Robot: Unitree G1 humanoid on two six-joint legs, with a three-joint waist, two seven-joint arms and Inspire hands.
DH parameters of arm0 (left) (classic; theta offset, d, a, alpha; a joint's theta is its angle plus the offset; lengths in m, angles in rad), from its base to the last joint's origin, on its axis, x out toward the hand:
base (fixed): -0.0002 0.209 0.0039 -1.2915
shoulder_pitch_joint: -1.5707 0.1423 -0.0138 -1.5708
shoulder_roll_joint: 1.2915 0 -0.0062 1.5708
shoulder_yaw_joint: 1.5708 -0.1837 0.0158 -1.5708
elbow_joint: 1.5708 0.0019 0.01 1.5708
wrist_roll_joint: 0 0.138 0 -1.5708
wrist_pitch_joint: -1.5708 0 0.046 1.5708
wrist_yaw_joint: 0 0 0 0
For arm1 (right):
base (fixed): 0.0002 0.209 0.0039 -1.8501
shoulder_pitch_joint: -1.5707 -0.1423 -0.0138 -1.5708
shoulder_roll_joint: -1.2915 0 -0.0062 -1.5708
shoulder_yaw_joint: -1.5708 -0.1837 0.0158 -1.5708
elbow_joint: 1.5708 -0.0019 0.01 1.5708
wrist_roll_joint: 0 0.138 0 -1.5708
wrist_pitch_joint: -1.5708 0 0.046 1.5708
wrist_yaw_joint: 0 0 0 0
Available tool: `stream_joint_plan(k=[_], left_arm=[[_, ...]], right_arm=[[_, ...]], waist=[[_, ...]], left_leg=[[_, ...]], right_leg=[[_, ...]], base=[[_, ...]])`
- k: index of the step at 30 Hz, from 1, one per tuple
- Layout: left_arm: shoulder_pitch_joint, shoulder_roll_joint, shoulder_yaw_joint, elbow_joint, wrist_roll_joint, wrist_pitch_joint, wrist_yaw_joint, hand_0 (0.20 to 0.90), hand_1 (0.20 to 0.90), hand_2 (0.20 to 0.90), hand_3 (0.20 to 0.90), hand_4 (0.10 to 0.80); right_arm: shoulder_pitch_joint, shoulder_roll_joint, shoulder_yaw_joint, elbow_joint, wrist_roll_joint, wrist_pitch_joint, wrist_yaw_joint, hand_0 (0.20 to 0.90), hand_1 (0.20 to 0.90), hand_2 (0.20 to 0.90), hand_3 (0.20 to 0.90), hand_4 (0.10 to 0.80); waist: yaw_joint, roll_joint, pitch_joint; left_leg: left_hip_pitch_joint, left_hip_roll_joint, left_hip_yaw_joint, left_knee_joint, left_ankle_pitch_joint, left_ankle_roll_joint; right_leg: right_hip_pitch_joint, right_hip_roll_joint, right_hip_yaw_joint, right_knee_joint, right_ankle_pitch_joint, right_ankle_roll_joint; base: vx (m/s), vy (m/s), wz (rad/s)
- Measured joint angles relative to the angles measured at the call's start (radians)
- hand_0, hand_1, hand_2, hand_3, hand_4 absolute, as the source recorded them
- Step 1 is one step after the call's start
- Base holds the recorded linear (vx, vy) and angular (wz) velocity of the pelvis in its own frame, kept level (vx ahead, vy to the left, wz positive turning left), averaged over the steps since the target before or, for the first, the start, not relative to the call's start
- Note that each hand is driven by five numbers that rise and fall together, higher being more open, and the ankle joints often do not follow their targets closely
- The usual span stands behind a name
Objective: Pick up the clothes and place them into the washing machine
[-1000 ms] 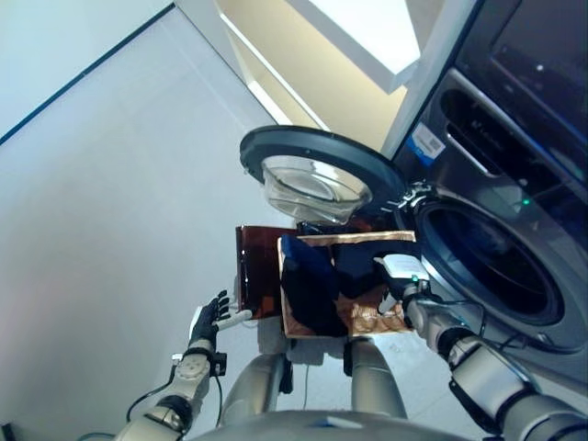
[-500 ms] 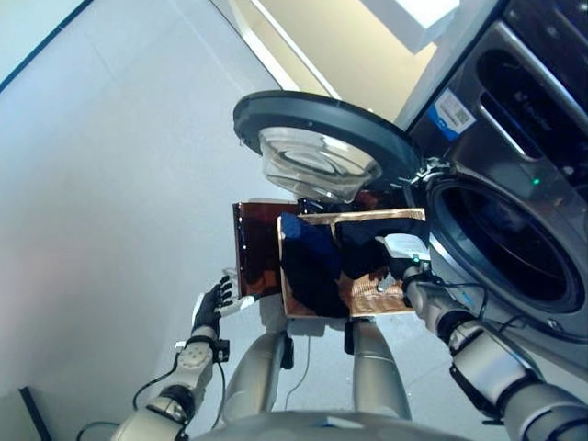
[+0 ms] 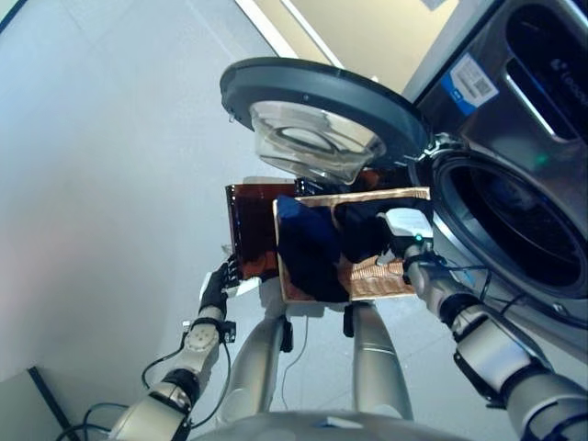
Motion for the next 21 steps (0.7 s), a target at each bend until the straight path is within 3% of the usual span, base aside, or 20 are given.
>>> stream_joint_plan(k=[1, 2, 3, 21], left_arm=[[0.000, 0.000, 0.000, 0.001, 0.000, 0.000, 0.002, 0.900, 0.900, 0.900, 0.900, 0.800], [0.000, 0.000, -0.001, 0.001, 0.000, 0.000, 0.002, 0.900, 0.900, 0.900, 0.900, 0.800], [0.000, 0.000, -0.001, 0.002, 0.000, 0.000, 0.003, 0.900, 0.900, 0.900, 0.900, 0.800], [0.000, 0.003, 0.013, 0.002, 0.004, 0.002, 0.001, 0.900, 0.900, 0.900, 0.900, 0.800]], right_arm=[[-0.004, 0.000, 0.001, 0.000, 0.008, 0.000, 0.002, 0.551, 0.551, 0.551, 0.551, 0.551], [-0.006, -0.001, 0.001, 0.000, 0.009, 0.000, 0.002, 0.444, 0.444, 0.444, 0.444, 0.475], [-0.007, -0.001, 0.001, 0.000, 0.012, 0.000, 0.002, 0.200, 0.200, 0.200, 0.200, 0.300], [-0.017, 0.015, 0.008, 0.015, 0.018, -0.001, 0.080, 0.200, 0.200, 0.200, 0.200, 0.300]], waist=[[0.001, 0.000, 0.000], [0.001, 0.000, 0.000], [0.001, 0.000, 0.000], [0.022, 0.001, -0.001]], left_leg=[[-0.001, 0.000, 0.000, -0.001, 0.000, 0.000], [-0.001, 0.000, 0.000, -0.002, 0.000, 0.000], [-0.001, 0.000, 0.000, -0.002, 0.000, 0.000], [0.018, -0.002, -0.002, 0.004, 0.002, 0.002]], right_leg=[[-0.001, 0.000, 0.000, 0.000, 0.000, 0.000], [-0.002, 0.001, 0.000, 0.000, 0.000, 0.000], [-0.002, 0.001, 0.000, 0.000, 0.000, 0.000], [0.021, -0.005, -0.003, 0.005, 0.001, 0.002]], base=[[0.000, 0.000, 0.00], [0.000, 0.000, 0.00], [0.000, 0.000, 0.00], [0.001, -0.001, 0.00]])
